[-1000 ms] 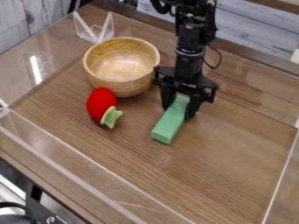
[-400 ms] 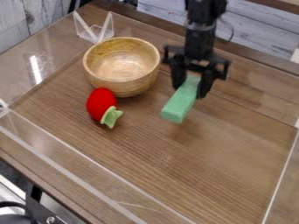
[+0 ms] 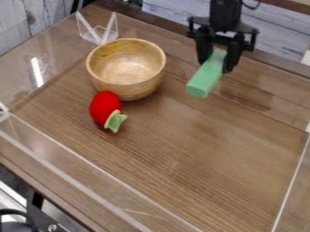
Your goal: Put the green block in the brown bowl
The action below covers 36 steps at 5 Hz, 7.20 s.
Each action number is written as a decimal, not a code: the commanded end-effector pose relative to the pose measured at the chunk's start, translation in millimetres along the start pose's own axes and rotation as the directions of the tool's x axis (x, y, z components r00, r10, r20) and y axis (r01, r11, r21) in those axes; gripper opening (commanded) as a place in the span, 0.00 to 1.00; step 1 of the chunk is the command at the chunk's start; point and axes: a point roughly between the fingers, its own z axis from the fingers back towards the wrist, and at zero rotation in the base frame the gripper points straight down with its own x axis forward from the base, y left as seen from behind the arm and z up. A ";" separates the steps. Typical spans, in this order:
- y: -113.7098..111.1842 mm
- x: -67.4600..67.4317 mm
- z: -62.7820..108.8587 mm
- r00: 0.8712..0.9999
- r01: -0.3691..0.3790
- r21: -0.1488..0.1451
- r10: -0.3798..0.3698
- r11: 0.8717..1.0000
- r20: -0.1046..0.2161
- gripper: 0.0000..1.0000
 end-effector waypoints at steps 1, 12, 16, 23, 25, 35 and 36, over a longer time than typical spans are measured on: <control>0.2 1.0 6.3 0.999 0.004 -0.010 -0.004 1.000 0.041 0.00; 151.0 -16.7 47.5 0.911 -0.380 -0.066 0.386 0.922 0.145 0.00; 163.5 -26.9 15.6 0.924 -0.360 -0.086 0.368 0.929 0.101 1.00; 142.6 -30.0 52.2 0.974 -0.214 -0.107 0.221 0.971 0.057 1.00; 120.2 -35.2 58.8 0.951 -0.300 -0.101 0.305 0.949 0.040 1.00; 85.0 -44.8 57.4 0.969 -0.243 -0.084 0.238 0.966 -0.067 0.00; 82.1 -46.2 59.2 0.956 -0.289 -0.085 0.283 0.954 -0.073 1.00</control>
